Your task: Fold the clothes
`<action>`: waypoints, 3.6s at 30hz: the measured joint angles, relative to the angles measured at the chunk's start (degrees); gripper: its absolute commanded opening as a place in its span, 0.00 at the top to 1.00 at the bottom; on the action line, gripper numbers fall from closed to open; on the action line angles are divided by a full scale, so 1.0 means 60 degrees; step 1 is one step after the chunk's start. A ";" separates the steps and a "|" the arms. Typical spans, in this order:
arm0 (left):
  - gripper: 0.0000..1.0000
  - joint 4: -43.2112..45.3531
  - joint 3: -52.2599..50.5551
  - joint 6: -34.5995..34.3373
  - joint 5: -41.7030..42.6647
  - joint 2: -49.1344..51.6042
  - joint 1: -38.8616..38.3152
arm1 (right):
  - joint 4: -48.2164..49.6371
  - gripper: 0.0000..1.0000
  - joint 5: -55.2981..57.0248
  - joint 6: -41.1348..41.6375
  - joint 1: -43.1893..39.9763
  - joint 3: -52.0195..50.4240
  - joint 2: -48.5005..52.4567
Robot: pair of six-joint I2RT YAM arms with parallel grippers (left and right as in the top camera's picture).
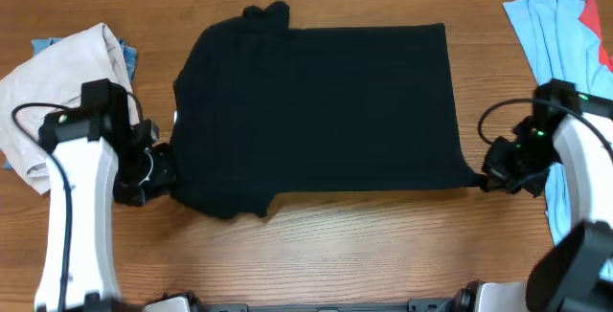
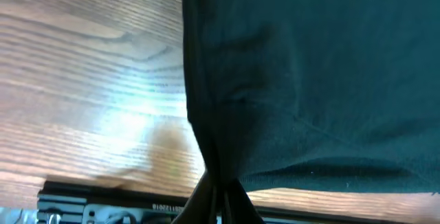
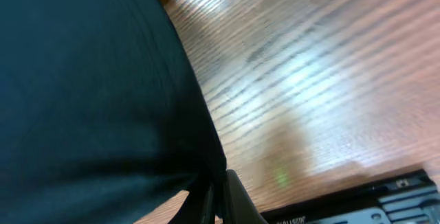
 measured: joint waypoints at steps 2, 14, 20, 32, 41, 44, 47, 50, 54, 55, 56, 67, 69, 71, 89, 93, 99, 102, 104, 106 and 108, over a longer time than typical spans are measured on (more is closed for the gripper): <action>0.96 -0.0135 0.0000 -0.0058 0.0022 -0.0495 0.0000 | -0.0189 0.96 -0.0015 0.0015 -0.0160 0.0000 -0.0437; 0.96 0.1402 -0.0430 -0.0576 0.0131 -0.1027 0.0000 | 0.0244 0.96 -0.0153 0.0080 -0.0200 -0.0015 -0.0772; 0.96 0.2535 -0.0576 -0.0776 0.0474 -0.0321 -0.0018 | 0.1009 0.96 -0.0240 0.0084 -0.0189 -0.0015 -0.0678; 0.96 0.3894 -0.0601 -0.0845 0.0845 0.1348 -0.0018 | 0.2149 0.96 -0.0117 0.0087 0.0681 -0.0025 0.0211; 0.96 0.4736 -0.0601 -0.0878 0.0841 0.1501 -0.0149 | 0.3541 0.96 -0.0036 0.0146 0.1206 -0.0029 0.0550; 0.96 0.5162 -0.0601 -0.0914 0.0841 0.1661 -0.0342 | 0.3942 0.96 0.0000 0.0149 0.1235 -0.0029 0.0729; 0.96 0.5493 -0.0601 -0.0936 0.0838 0.1840 -0.0459 | 0.4277 0.96 0.0018 0.0153 0.1239 -0.0029 0.0783; 0.96 0.5665 -0.0601 -0.0947 0.0798 0.2033 -0.0455 | 0.4575 0.96 0.0018 0.0149 0.1239 -0.0029 0.0783; 0.96 0.5745 -0.0601 -0.0947 0.0765 0.2339 -0.0459 | 0.4750 0.96 0.0015 0.0146 0.1239 -0.0029 0.0787; 0.96 0.5763 -0.0601 -0.0947 0.0761 0.2422 -0.0459 | 0.4772 0.96 0.0015 0.0153 0.1239 -0.0029 0.0805; 0.96 0.5792 -0.0601 -0.0947 0.0758 0.2514 -0.0459 | 0.4779 0.96 0.0015 0.0149 0.1239 -0.0029 0.0831; 0.96 0.6284 -0.0601 -0.0947 0.0736 0.3136 -0.0459 | 0.5257 0.96 -0.0018 0.0149 0.1239 -0.0029 0.1971; 0.96 0.6422 -0.0601 -0.0947 0.0736 0.3136 -0.0488 | 0.5410 0.96 -0.0051 0.0153 0.1239 -0.0029 0.2080; 0.96 0.6564 -0.0601 -0.0947 0.0732 0.3136 -0.0543 | 0.5548 0.96 -0.0084 0.0149 0.1239 -0.0029 0.2142; 0.22 0.4597 -0.0601 -0.0987 0.0503 0.3136 -0.0707 | 0.4743 0.54 -0.0590 -0.0277 0.1235 -0.0029 0.2142; 0.24 0.4466 -0.0641 -0.0991 0.0328 0.3136 -0.0710 | 0.4404 0.54 -0.0594 -0.0284 0.1235 -0.0047 0.2142; 0.25 0.5275 -0.1406 -0.0994 0.0160 0.3136 -0.0710 | 0.4521 0.54 -0.0597 -0.0288 0.1235 -0.0554 0.2146; 0.25 0.5523 -0.1785 -0.0994 0.0142 0.3136 -0.0710 | 0.4856 0.59 -0.0597 -0.0284 0.1235 -0.0987 0.2146; 0.27 0.5737 -0.2051 -0.0994 0.0102 0.3136 -0.0710 | 0.5020 0.70 -0.0594 -0.0288 0.1235 -0.1249 0.2146; 0.28 0.5934 -0.2280 -0.0994 0.0080 0.3136 -0.0710 | 0.5104 0.85 -0.0597 -0.0291 0.1235 -0.1410 0.2146; 0.29 0.6080 -0.2481 -0.0998 0.0011 0.3136 -0.0710 | 0.5071 0.89 -0.0594 -0.0284 0.1235 -0.1490 0.2146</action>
